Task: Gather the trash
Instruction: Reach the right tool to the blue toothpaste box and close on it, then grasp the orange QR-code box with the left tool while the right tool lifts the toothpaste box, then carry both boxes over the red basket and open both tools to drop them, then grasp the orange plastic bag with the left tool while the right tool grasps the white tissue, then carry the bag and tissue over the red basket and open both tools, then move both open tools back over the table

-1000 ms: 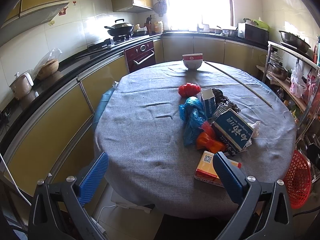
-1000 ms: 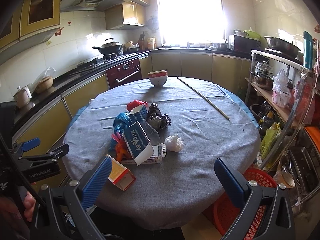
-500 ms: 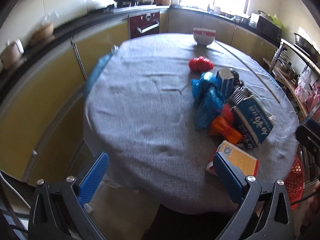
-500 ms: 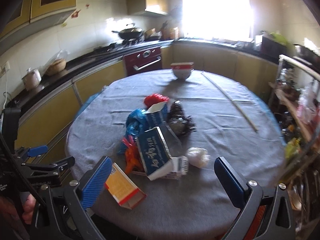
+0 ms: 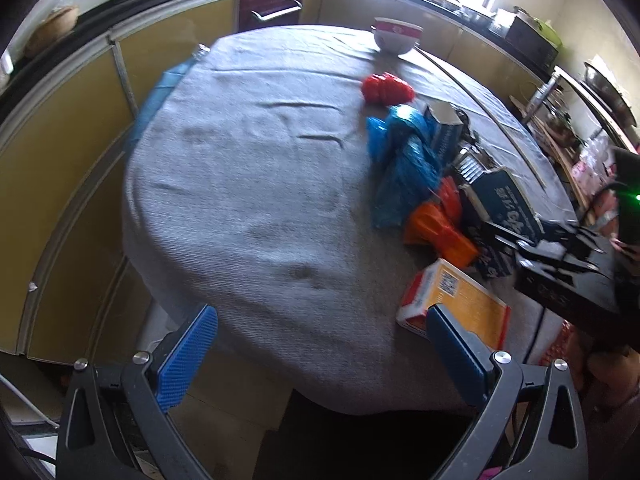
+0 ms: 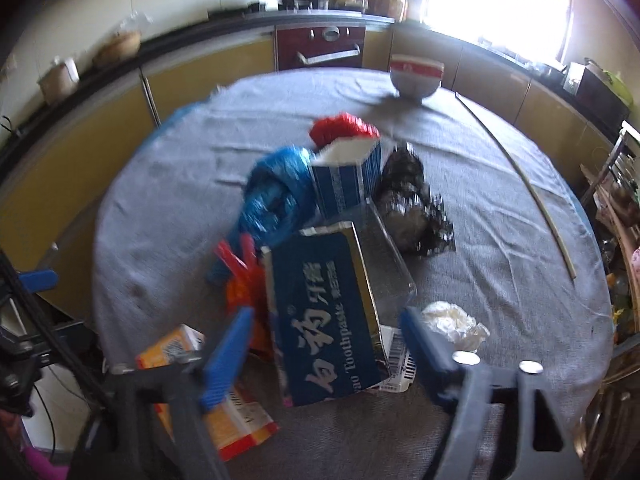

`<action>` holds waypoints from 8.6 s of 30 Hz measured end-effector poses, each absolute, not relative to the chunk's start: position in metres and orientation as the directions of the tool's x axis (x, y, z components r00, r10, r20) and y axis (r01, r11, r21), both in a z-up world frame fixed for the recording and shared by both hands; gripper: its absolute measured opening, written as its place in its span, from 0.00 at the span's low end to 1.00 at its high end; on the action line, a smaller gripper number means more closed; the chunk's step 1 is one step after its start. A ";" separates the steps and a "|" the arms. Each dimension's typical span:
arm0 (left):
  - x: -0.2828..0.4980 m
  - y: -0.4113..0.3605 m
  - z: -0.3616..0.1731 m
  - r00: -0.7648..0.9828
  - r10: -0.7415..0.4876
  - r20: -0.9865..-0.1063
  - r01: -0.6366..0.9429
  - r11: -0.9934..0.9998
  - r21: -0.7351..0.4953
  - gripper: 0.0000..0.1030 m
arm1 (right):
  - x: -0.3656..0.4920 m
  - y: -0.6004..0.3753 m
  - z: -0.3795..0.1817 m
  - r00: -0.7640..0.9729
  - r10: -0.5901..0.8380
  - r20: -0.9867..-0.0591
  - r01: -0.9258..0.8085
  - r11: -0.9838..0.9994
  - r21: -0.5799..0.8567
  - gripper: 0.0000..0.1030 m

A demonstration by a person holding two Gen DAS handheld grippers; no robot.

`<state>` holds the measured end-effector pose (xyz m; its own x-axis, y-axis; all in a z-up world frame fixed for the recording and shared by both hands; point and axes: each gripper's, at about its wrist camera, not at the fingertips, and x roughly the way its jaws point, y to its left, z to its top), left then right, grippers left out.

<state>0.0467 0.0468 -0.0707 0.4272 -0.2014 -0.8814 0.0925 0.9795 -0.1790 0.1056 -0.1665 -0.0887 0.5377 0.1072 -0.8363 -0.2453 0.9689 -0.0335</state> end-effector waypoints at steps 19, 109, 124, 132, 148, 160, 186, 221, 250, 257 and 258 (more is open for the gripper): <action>0.055 -0.034 -0.081 0.306 -0.344 -0.888 0.329 0.913 -0.240 1.00 | 0.057 -0.271 -0.061 0.615 0.245 -0.749 -0.056 0.962 0.268 0.51; 0.060 -0.109 -0.049 0.485 -0.331 -0.810 0.516 0.856 -0.042 0.76 | -0.083 -0.457 -0.085 0.721 0.092 -0.687 0.384 0.771 0.507 0.63; 0.102 -0.044 -0.076 0.447 -0.322 -0.835 0.366 0.917 -0.157 0.76 | 0.029 -0.368 -0.081 0.672 0.358 -0.648 0.155 0.788 0.595 0.63; 0.130 -0.042 -0.091 0.325 -0.452 -0.830 0.245 0.889 -0.388 0.76 | 0.072 -0.343 -0.095 0.640 0.374 -0.671 0.153 0.794 0.588 0.63; 0.147 -0.049 -0.121 0.219 -0.530 -0.819 0.109 0.848 -0.519 0.43 | 0.120 -0.324 -0.135 0.558 0.391 -0.732 0.244 0.766 0.595 0.47; 0.143 -0.040 -0.119 0.236 -0.530 -0.815 0.117 0.848 -0.517 0.30 | 0.104 -0.324 -0.124 0.601 0.339 -0.724 0.213 0.805 0.553 0.30; 0.087 -0.059 -0.059 0.324 -0.533 -0.782 0.332 0.838 -0.433 0.27 | 0.013 -0.361 -0.083 0.693 0.285 -0.662 0.203 0.804 0.559 0.30; -0.007 -0.334 -0.074 0.005 -0.532 -0.847 0.834 0.469 -0.290 0.28 | -0.160 -0.520 -0.125 0.676 0.014 -0.737 0.591 0.586 0.554 0.31; 0.032 -0.207 -0.038 0.396 -0.425 -0.814 0.672 0.739 -0.059 0.63 | -0.105 -0.461 -0.079 0.716 -0.006 -0.698 0.473 0.739 0.480 0.62; 0.035 -0.179 -0.034 0.461 -0.391 -0.797 0.620 0.784 -0.026 0.63 | -0.080 -0.422 -0.057 0.736 -0.008 -0.677 0.395 0.816 0.421 0.62; 0.035 -0.174 -0.034 0.466 -0.386 -0.796 0.613 0.790 -0.024 0.63 | -0.076 -0.416 -0.055 0.739 -0.004 -0.674 0.384 0.824 0.417 0.62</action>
